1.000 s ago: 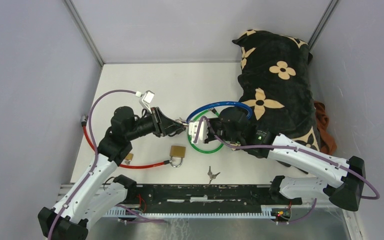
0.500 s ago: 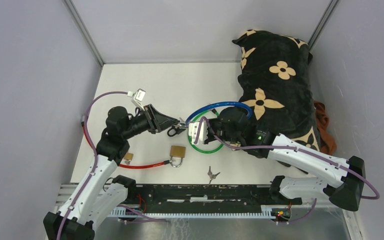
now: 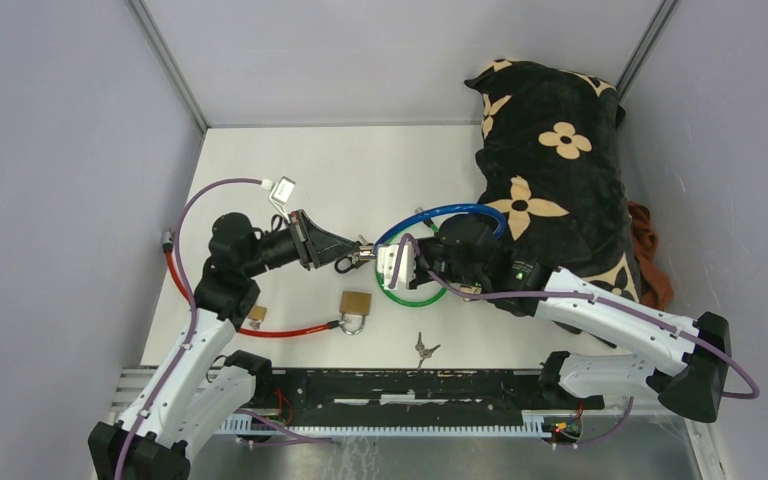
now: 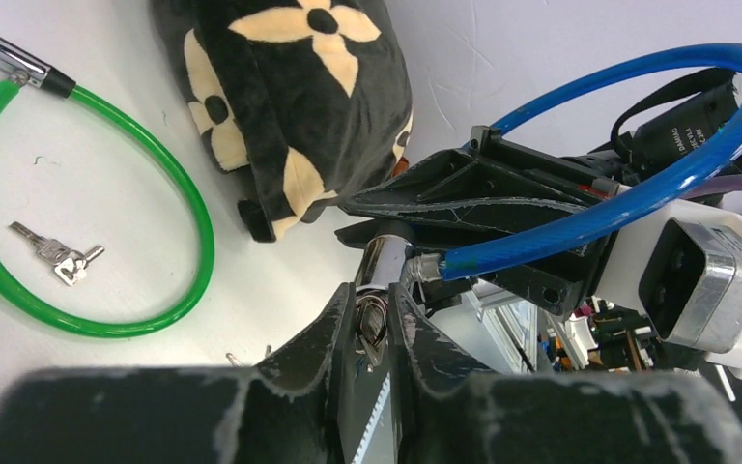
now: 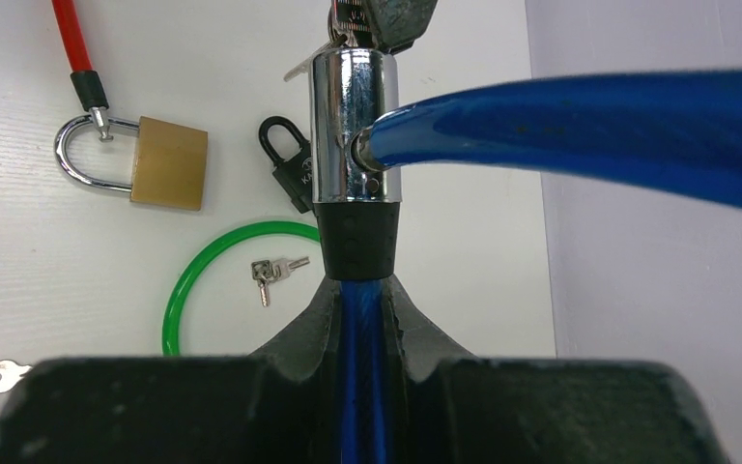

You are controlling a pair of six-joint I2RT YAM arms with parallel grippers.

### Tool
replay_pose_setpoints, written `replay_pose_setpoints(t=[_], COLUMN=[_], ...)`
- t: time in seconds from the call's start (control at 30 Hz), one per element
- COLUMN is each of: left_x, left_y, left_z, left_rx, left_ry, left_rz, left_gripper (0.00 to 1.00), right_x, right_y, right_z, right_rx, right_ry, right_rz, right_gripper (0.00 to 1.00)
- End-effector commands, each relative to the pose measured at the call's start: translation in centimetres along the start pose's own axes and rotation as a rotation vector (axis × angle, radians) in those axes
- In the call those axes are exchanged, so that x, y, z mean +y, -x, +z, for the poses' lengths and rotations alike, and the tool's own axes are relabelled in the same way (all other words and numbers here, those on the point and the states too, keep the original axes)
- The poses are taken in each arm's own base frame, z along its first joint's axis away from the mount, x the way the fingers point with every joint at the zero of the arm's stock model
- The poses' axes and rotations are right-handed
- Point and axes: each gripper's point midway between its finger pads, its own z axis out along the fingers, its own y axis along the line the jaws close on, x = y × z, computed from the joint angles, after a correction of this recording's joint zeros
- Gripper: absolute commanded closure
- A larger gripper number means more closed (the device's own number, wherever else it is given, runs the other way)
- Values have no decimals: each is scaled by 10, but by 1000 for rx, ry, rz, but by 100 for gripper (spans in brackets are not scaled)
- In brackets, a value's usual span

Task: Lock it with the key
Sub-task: Lock the lock.

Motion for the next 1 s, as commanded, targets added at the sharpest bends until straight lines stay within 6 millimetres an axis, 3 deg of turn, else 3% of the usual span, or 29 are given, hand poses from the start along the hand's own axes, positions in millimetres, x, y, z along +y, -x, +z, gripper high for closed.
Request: replay_pose_setpoints(t=[0.0, 0.13, 0.23, 0.33, 0.43, 0.6, 0.73, 0.87, 0.97], left_x=[-21, -16, -4, -4, -6, -13, -13, -8, -7], left_y=[2, 0, -8, -12, -11, -6, -4, -1, 2], left_z=[-3, -3, -3, -5, -6, -5, -4, -2, -2], left_rx=[26, 38, 67, 70, 65, 46, 32, 10, 3], left_ry=[-81, -52, -8, -14, -21, -52, -58, -46, -48], left_rz=[52, 49, 17, 20, 33, 56, 62, 81, 199], left_gripper=[79, 66, 66, 66, 70, 88, 97, 98, 98], right_x=[-32, -34, -36, -37, -38, -36, -34, -29, -23], right_y=[27, 26, 27, 26, 26, 29, 30, 34, 37], right_z=[-10, -11, -14, -16, -17, -16, -15, -13, -10], right_rx=[-82, -74, -82, -83, -83, -100, -106, -129, -149], right_ry=[-98, -106, -110, -115, -116, -105, -92, -58, -22], right_rz=[3, 10, 15, 19, 22, 28, 28, 21, -2], right_gripper=[100, 100, 100, 100, 100, 100, 100, 100, 100])
